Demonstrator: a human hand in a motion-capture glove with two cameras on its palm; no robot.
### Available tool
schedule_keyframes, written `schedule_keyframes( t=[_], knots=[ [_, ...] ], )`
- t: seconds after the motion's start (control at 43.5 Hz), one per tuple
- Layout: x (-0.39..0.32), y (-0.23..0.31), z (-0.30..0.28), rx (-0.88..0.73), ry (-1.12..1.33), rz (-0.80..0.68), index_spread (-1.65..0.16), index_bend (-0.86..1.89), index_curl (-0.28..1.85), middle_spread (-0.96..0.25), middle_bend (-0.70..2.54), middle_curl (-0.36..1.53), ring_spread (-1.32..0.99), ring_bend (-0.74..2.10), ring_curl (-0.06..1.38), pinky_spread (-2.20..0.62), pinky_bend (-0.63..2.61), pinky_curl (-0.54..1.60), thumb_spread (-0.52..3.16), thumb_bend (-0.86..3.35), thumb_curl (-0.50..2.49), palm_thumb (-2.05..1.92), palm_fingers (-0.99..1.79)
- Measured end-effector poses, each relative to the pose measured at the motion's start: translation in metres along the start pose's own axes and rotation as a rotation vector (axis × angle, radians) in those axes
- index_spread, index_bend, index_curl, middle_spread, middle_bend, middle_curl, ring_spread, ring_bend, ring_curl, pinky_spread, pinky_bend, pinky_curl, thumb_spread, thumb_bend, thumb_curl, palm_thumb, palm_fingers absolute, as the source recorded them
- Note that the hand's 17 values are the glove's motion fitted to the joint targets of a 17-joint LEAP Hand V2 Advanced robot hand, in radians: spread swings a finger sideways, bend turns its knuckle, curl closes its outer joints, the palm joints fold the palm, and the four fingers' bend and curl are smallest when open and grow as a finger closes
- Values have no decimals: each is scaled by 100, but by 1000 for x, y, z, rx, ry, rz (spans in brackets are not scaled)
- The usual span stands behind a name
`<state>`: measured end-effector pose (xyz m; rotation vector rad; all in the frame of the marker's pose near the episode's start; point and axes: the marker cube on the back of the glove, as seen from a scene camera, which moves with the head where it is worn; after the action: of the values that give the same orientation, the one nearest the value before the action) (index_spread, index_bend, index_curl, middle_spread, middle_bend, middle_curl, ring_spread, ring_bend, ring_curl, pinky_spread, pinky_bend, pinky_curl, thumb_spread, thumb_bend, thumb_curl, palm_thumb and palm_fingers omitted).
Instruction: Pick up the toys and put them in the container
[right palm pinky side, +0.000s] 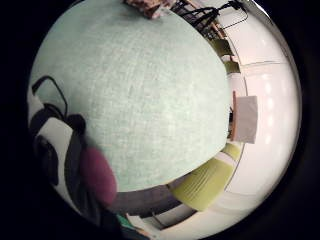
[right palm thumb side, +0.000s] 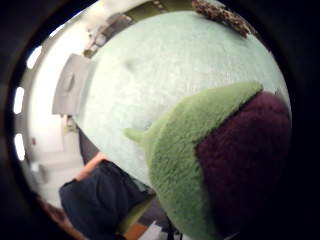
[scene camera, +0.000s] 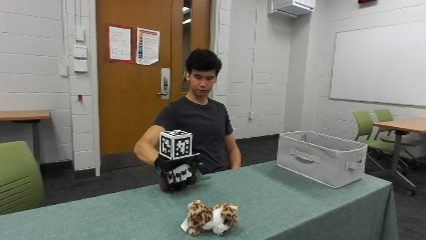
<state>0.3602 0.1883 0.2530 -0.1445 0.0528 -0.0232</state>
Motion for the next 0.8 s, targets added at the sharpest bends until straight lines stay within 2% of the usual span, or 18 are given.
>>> schedule_keyframes(
  t=[0.207,0.368,0.575,0.805],
  knots=[
    [-18,-19,-14,-4,-52,-12,-34,69,70,-38,92,60,-46,104,55,-45,67,36,75,11,67,54,137],
    [-38,-36,-38,17,-35,-38,-31,77,74,-36,99,63,-43,110,57,-45,72,39,64,9,74,54,130],
    [-65,-63,-76,37,-35,-44,-29,58,72,-35,104,65,-41,117,59,-45,80,41,57,8,81,55,118],
    [-103,-109,-144,64,0,-33,-29,63,74,-33,107,67,-40,121,60,-45,81,42,58,8,88,57,119]
  ],
)
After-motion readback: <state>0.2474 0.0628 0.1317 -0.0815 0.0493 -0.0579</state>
